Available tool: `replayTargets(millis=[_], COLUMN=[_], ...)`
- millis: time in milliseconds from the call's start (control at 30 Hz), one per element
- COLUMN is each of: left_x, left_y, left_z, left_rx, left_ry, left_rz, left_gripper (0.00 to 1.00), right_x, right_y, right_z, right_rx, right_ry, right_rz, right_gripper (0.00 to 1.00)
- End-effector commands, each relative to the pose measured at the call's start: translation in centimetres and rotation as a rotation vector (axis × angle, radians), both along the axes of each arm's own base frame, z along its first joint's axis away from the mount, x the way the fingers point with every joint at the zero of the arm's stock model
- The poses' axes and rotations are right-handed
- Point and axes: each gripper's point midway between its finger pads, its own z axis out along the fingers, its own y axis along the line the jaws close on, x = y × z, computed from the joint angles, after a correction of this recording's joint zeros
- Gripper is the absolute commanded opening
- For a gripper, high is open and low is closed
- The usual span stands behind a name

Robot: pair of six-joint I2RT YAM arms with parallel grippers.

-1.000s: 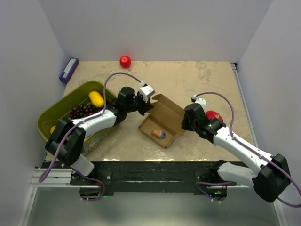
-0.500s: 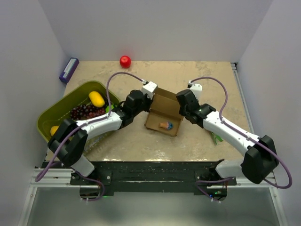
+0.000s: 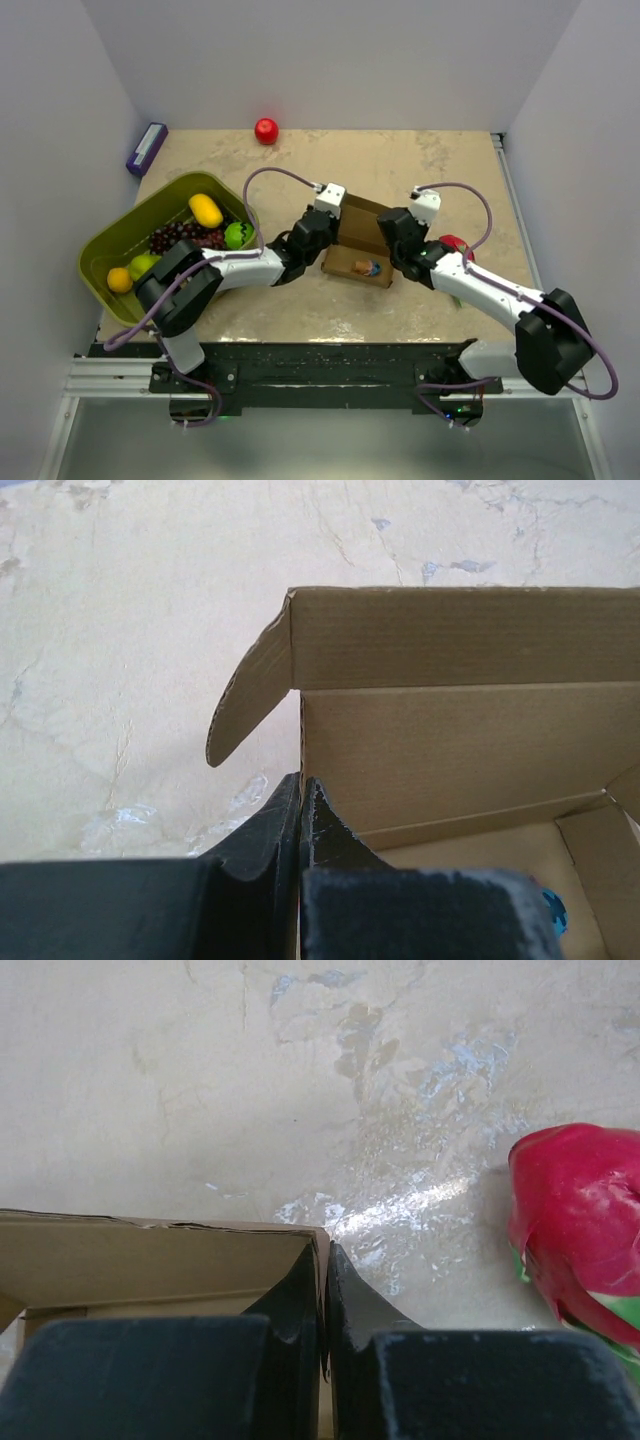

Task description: Fold the paper box

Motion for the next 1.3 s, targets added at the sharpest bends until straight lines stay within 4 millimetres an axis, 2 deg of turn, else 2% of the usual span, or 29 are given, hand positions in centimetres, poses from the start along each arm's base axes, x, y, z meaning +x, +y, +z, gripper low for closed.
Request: replayTargets(millis=[0, 300, 533, 600, 633, 667, 700, 733, 767, 800, 867, 900, 933, 967, 1000, 1067, 1100, 1133, 1267], left_x=[-0.4, -3.2, -4.8, -5.3, -5.6, -5.8, -6.1, -6.3, -6.6, -6.7, -7.1, -7.2, -7.4, -7.7, -7.5, -7.8, -7.5, -7.6, -7.9], left_y=[-1.0, -1.2, -1.2, -1.7, -1.7, -1.9, -1.9, -1.7, -1.9, -1.8, -1.4, -0.8, -0.4, -0.2, 0.7, 1.3, 2.4, 2.8, 3.0], left_z=[0.8, -1.9, -3.9, -3.6, -3.5, -2.6, -2.4, -2.4, -1.6, -1.4, -0.7, -0.8, -0.8, 0.2, -0.1, 0.8, 0.6, 1.5, 2.8], left_rx=[-0.098, -0.092, -0.074, -0.095, -0.095, -0.113, -0.115, -0.099, -0.108, -0.100, -0.087, -0.078, -0.073, -0.092, -0.088, -0.105, -0.106, -0.121, -0.130], left_ry=[-0.034, -0.028, 0.019, 0.034, 0.042, 0.037, 0.039, 0.043, 0.036, 0.036, 0.034, 0.039, 0.042, 0.031, 0.038, 0.050, 0.059, 0.049, 0.044], left_rz=[0.023, 0.036, 0.038, 0.012, -0.002, -0.027, -0.041, -0.052, -0.073, -0.083, -0.097, -0.096, -0.099, -0.118, -0.114, -0.143, -0.131, -0.145, -0.226], left_gripper=[0.00, 0.00, 0.00, 0.00, 0.03, 0.07, 0.17, 0.20, 0.26, 0.35, 0.44, 0.53, 0.57, 0.60, 0.65, 0.68, 0.70, 0.71, 0.66], right_x=[1.1, -1.8, -3.4, -3.2, -3.2, -3.1, -3.0, -3.0, -2.9, -2.9, -2.8, -2.9, -2.9, -2.9, -3.0, -2.9, -3.0, -3.0, -3.0], right_y=[0.0, -1.2, -2.0, -1.7, -1.5, -1.2, -1.1, -1.0, -0.6, -0.4, 0.1, 0.2, 0.3, 0.6, 0.7, 0.9, 0.9, 1.0, 1.0], right_z=[3.1, 0.5, 0.1, 0.5, 0.4, 0.7, 0.8, 0.7, 0.8, 0.8, 0.8, 0.6, 0.5, 0.5, 0.2, 0.2, 0.0, -0.1, -0.1], right_rx=[0.123, 0.130, 0.159, 0.178, 0.165, 0.169, 0.162, 0.143, 0.149, 0.146, 0.148, 0.143, 0.133, 0.137, 0.130, 0.123, 0.122, 0.118, 0.113], right_ry=[-0.195, -0.195, -0.219, -0.242, -0.235, -0.246, -0.244, -0.238, -0.241, -0.240, -0.241, -0.236, -0.232, -0.233, -0.226, -0.225, -0.220, -0.219, -0.218], right_rz=[-0.080, -0.094, -0.097, -0.084, -0.057, -0.042, -0.027, -0.006, 0.015, 0.029, 0.065, 0.078, 0.095, 0.111, 0.121, 0.137, 0.143, 0.149, 0.156], right_gripper=[0.02, 0.03, 0.06, 0.06, 0.07, 0.07, 0.07, 0.08, 0.08, 0.08, 0.08, 0.09, 0.09, 0.09, 0.09, 0.09, 0.09, 0.09, 0.09])
